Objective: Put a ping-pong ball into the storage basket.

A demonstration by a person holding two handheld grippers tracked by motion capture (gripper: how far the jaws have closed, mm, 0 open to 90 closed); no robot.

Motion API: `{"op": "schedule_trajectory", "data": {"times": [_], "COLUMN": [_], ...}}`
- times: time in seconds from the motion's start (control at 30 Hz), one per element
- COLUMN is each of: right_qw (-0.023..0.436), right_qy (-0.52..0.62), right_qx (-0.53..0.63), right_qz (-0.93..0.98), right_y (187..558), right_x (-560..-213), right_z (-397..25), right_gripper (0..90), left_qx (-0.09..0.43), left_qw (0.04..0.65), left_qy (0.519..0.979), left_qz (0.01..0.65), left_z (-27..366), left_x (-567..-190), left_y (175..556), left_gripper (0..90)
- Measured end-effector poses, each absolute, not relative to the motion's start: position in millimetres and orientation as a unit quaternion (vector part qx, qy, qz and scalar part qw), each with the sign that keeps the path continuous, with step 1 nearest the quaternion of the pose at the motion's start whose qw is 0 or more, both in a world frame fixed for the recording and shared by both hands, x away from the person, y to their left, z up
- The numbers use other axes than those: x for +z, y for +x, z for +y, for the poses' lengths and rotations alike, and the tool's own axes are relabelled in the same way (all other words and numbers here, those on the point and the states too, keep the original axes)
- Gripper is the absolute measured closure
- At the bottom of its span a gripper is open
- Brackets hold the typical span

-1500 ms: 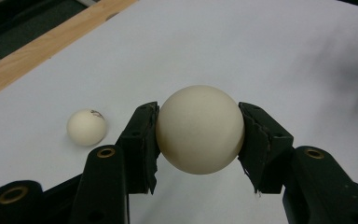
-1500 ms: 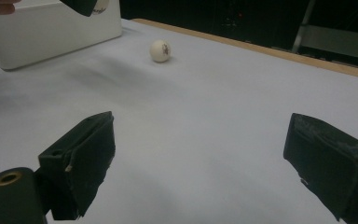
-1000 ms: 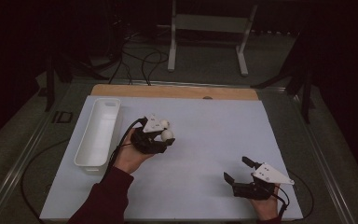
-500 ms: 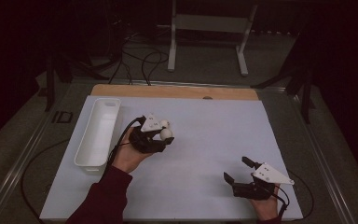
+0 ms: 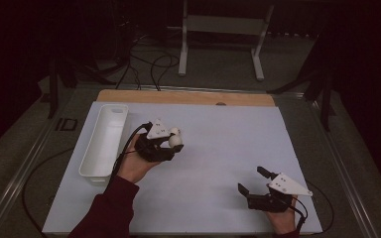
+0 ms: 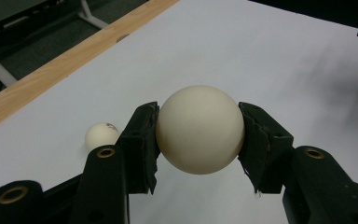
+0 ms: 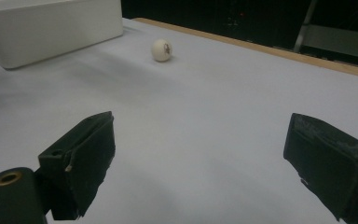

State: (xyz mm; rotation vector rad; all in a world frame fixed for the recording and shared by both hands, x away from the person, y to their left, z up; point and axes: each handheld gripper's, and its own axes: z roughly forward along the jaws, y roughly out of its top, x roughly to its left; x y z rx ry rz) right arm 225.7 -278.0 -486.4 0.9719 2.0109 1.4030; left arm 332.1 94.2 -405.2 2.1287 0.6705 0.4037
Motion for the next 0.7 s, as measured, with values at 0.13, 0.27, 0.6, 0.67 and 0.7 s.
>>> {"op": "schedule_trajectory", "data": {"times": [0.13, 0.27, 0.6, 0.67, 0.7], "right_qw": [0.25, 0.25, 0.25, 0.25, 0.25], "right_qy": [0.357, 0.357, 0.358, 0.357, 0.358], "right_qx": [0.515, 0.515, 0.514, 0.514, 0.515], "right_qz": [0.738, 0.738, 0.738, 0.738, 0.738], "right_y": [225.7, 225.7, 225.5, 225.5, 225.5], "right_x": [-486.4, -486.3, -486.1, -486.1, -486.1], "right_z": [-278.2, -278.4, -278.6, -278.6, -278.6], "right_gripper": [8.6, 8.6, 8.6, 8.6, 8.6], "left_qx": [0.161, 0.16, 0.157, 0.157, 0.156], "left_qw": [0.427, 0.433, 0.44, 0.44, 0.44], "left_qy": [0.849, 0.846, 0.845, 0.845, 0.845], "left_qz": [0.268, 0.266, 0.26, 0.26, 0.259], "left_z": [95.6, 97.1, 100.3, 100.8, 101.3], "left_x": [-404.0, -402.4, -400.7, -400.2, -400.0], "left_y": [332.0, 331.4, 331.2, 331.0, 331.0], "left_gripper": [51.1, 51.1, 51.2, 51.2, 51.1]}}
